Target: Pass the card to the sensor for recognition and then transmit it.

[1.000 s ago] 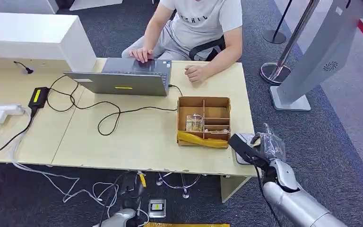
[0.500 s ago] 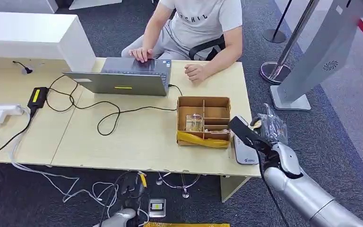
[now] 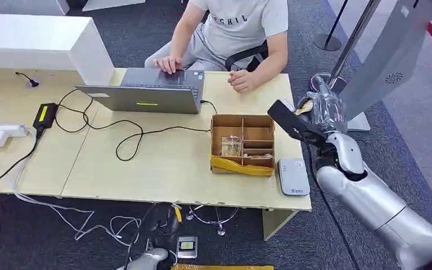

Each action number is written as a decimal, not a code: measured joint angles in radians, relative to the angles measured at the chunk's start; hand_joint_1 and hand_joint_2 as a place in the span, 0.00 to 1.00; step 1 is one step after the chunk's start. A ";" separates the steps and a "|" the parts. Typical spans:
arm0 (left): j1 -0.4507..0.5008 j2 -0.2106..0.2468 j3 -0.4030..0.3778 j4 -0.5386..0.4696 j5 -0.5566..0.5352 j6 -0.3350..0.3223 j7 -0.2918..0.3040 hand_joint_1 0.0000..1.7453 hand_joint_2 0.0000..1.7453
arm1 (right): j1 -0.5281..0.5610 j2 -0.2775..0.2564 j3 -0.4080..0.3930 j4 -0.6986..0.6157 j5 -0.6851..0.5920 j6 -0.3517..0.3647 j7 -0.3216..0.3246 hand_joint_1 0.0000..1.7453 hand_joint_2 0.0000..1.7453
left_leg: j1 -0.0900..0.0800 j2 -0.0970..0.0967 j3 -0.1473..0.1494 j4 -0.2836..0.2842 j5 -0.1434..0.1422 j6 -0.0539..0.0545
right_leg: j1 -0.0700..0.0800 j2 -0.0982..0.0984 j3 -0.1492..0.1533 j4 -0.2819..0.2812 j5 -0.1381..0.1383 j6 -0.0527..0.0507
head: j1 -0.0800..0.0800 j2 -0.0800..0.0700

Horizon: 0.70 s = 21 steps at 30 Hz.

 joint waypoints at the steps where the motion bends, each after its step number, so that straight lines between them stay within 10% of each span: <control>1: -0.001 -0.005 -0.001 0.000 -0.004 0.000 0.000 0.00 0.00 | -0.005 0.010 0.003 0.004 -0.003 -0.002 -0.008 1.00 1.00 | 0.000 0.000 0.000 0.000 0.000 0.000 | 0.000 0.000 0.000 0.000 0.000 0.000 | 0.000 0.000; 21: -0.025 -0.066 -0.005 0.022 0.039 -0.014 0.025 0.00 0.00 | -0.008 0.110 0.062 0.135 -0.061 -0.029 -0.065 1.00 1.00 | 0.000 -0.003 -0.002 0.000 0.003 -0.001 | 0.000 -0.003 -0.001 0.000 0.002 0.000 | 0.000 0.000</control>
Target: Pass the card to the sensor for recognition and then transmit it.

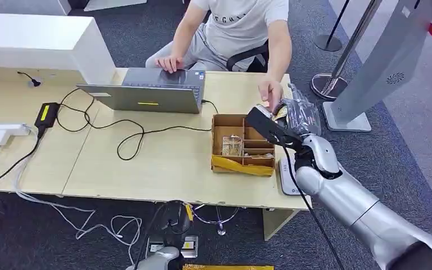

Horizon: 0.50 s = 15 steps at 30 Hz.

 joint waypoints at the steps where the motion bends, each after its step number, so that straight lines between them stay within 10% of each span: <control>1: -0.001 0.000 -0.001 0.000 -0.001 0.000 0.003 0.00 0.00 | 0.004 0.000 0.000 0.002 -0.001 -0.003 0.006 1.00 1.00 | 0.000 0.000 0.000 0.000 0.000 0.000 | 0.000 0.000 0.000 0.000 0.000 0.000 | 0.000 0.000; 7: -0.003 0.000 -0.010 0.000 -0.002 -0.001 0.009 0.00 0.00 | 0.019 -0.001 0.008 0.008 -0.002 -0.012 0.025 1.00 1.00 | 0.000 0.000 0.000 0.000 0.001 0.000 | 0.000 0.000 0.000 0.000 0.001 0.000 | 0.000 0.000; 10: -0.003 0.000 -0.012 0.000 -0.002 -0.001 0.009 0.00 0.00 | 0.019 -0.006 0.009 0.010 -0.002 -0.013 0.027 0.84 1.00 | 0.000 0.000 0.000 0.000 0.001 0.000 | 0.000 0.000 0.000 0.000 0.002 0.000 | 0.000 0.000; 11: -0.003 0.000 -0.012 0.000 -0.002 -0.001 0.009 0.00 0.00 | 0.019 -0.006 0.009 0.010 -0.001 -0.015 0.029 0.01 1.00 | 0.000 0.000 0.000 0.000 0.001 0.000 | 0.000 0.000 0.000 0.000 0.002 0.000 | 0.000 0.000; 13: -0.003 0.000 -0.013 0.002 -0.002 0.000 0.009 0.00 0.00 | 0.020 -0.007 0.011 0.010 0.002 -0.019 0.033 0.00 1.00 | 0.000 0.000 0.000 0.000 0.001 0.000 | 0.000 0.000 0.000 0.000 0.002 0.000 | 0.000 0.000; 14: -0.004 0.000 -0.014 0.003 -0.002 0.000 0.009 0.00 0.00 | 0.021 -0.008 0.012 0.010 0.007 -0.023 0.034 0.00 0.00 | 0.000 0.000 0.000 0.000 0.001 0.000 | 0.000 0.000 0.000 0.000 0.002 0.000 | 0.000 0.000; 15: -0.004 0.000 -0.015 0.003 -0.002 0.000 0.009 0.00 0.00 | 0.022 -0.008 0.013 0.010 0.015 -0.029 0.034 0.00 0.00 | 0.000 0.000 0.000 0.000 0.001 0.000 | 0.000 0.000 0.000 0.000 0.002 0.000 | 0.000 0.000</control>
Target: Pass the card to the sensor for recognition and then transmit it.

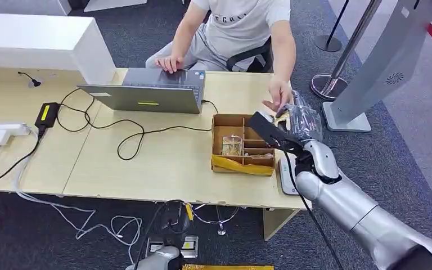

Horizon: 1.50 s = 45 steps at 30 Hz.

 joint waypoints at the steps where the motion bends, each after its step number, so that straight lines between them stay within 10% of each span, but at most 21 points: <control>1: 0.000 0.000 0.000 0.000 0.000 0.001 0.000 0.00 0.00 | 0.000 0.000 0.003 0.000 0.007 -0.007 0.000 0.00 0.00 | 0.000 0.000 0.000 0.000 0.000 0.000 | 0.000 0.000 0.000 0.000 0.000 0.000 | 0.000 0.000; 31: 0.145 0.024 -0.026 -0.013 0.087 0.035 0.000 0.00 0.00 | 0.076 -0.090 0.021 -0.067 0.031 -0.042 0.068 0.00 0.00 | 0.000 0.004 -0.001 0.000 -0.001 -0.001 | 0.000 0.002 -0.003 0.000 0.000 0.000 | 0.000 0.000; 32: 0.148 0.024 -0.026 -0.015 0.094 0.034 0.005 0.00 0.00 | 0.078 -0.093 0.021 -0.071 0.031 -0.042 0.070 0.00 1.00 | 0.000 0.004 -0.001 0.000 -0.001 -0.001 | 0.000 0.002 -0.003 0.000 0.000 0.000 | -0.001 0.000; 45: 0.168 0.038 -0.024 -0.044 0.211 0.039 -0.003 0.00 0.00 | 0.119 -0.113 0.025 -0.120 0.057 -0.042 0.072 0.00 1.00 | 0.000 0.004 -0.002 0.000 -0.001 -0.001 | 0.000 0.002 -0.003 0.000 0.000 0.000 | 0.000 0.000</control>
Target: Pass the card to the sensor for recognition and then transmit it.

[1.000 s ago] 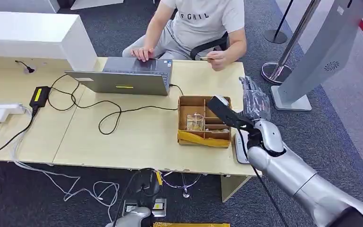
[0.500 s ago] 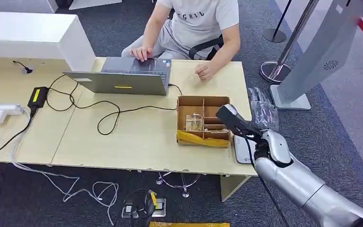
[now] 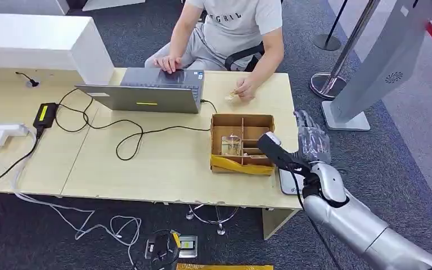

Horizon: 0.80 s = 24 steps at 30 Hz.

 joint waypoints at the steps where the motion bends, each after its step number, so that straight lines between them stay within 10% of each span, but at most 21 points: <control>1: 0.000 0.001 0.000 -0.002 0.000 0.000 -0.006 0.00 0.00 | 0.004 0.000 0.002 -0.002 0.002 0.000 0.000 0.00 1.00 | 0.000 0.000 0.000 0.000 0.000 0.000 | 0.000 0.000 0.000 0.000 0.000 0.000 | 0.000 0.000; 7: 0.000 0.003 0.001 0.001 -0.014 0.006 -0.101 0.00 0.00 | 0.027 0.000 0.002 -0.006 0.006 -0.001 -0.007 0.00 1.00 | 0.000 0.000 0.000 0.000 0.000 0.000 | 0.000 0.000 0.000 0.000 0.000 0.000 | 0.000 0.000; 24: 0.004 0.005 -0.001 -0.007 -0.039 0.006 -0.070 0.00 0.00 | 0.082 0.018 0.018 -0.008 0.105 -0.001 -0.031 0.00 1.00 | 0.000 0.000 0.000 0.000 0.000 0.000 | 0.000 0.000 0.000 0.000 0.000 0.000 | 0.000 0.000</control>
